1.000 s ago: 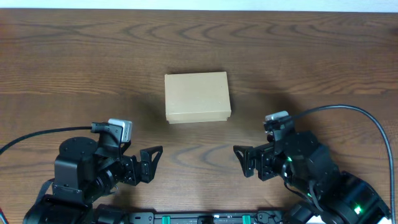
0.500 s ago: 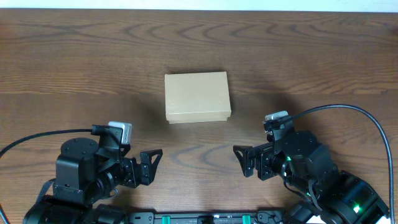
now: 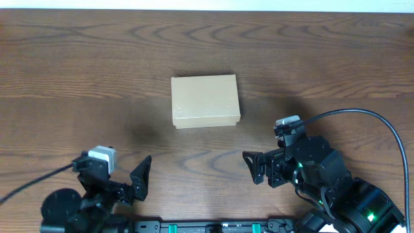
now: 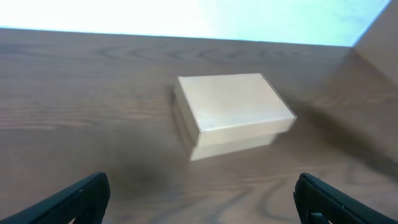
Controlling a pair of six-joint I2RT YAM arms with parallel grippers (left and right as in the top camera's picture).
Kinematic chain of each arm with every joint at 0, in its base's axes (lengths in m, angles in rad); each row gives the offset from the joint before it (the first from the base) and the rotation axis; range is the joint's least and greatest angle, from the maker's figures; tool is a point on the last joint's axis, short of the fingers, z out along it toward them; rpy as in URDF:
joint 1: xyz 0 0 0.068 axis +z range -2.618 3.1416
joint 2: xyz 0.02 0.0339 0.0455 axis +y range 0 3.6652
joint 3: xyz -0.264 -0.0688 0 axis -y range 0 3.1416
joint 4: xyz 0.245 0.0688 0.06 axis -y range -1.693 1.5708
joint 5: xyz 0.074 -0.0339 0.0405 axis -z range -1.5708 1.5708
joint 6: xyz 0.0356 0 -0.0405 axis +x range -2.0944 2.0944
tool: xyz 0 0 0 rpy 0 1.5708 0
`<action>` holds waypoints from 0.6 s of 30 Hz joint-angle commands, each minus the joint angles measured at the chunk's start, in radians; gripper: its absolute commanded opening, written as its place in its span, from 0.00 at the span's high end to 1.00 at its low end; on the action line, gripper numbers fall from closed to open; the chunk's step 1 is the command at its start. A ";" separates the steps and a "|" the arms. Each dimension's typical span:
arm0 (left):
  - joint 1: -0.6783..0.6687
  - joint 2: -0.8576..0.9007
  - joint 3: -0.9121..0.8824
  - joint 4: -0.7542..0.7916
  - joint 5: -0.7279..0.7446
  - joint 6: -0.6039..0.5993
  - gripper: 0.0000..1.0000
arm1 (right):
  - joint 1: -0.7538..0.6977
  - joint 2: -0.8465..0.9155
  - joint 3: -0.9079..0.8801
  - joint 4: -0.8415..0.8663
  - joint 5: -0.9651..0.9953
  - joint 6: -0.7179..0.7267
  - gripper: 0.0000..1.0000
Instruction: Pack container
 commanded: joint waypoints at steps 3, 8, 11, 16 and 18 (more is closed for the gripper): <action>0.023 -0.097 -0.197 0.151 0.002 0.053 0.05 | 0.011 0.002 -0.005 -0.002 0.013 0.016 0.01; 0.022 -0.159 -0.373 0.305 0.029 0.049 0.05 | 0.011 0.002 -0.005 -0.002 0.013 0.016 0.01; 0.022 -0.195 -0.459 0.383 0.036 0.048 0.04 | 0.011 0.002 -0.005 -0.002 0.013 0.016 0.01; 0.022 -0.222 -0.546 0.473 0.036 0.040 0.05 | 0.011 0.002 -0.005 -0.002 0.013 0.016 0.01; 0.022 -0.222 -0.565 0.483 0.035 0.038 0.05 | 0.011 0.002 -0.005 -0.002 0.013 0.016 0.01</action>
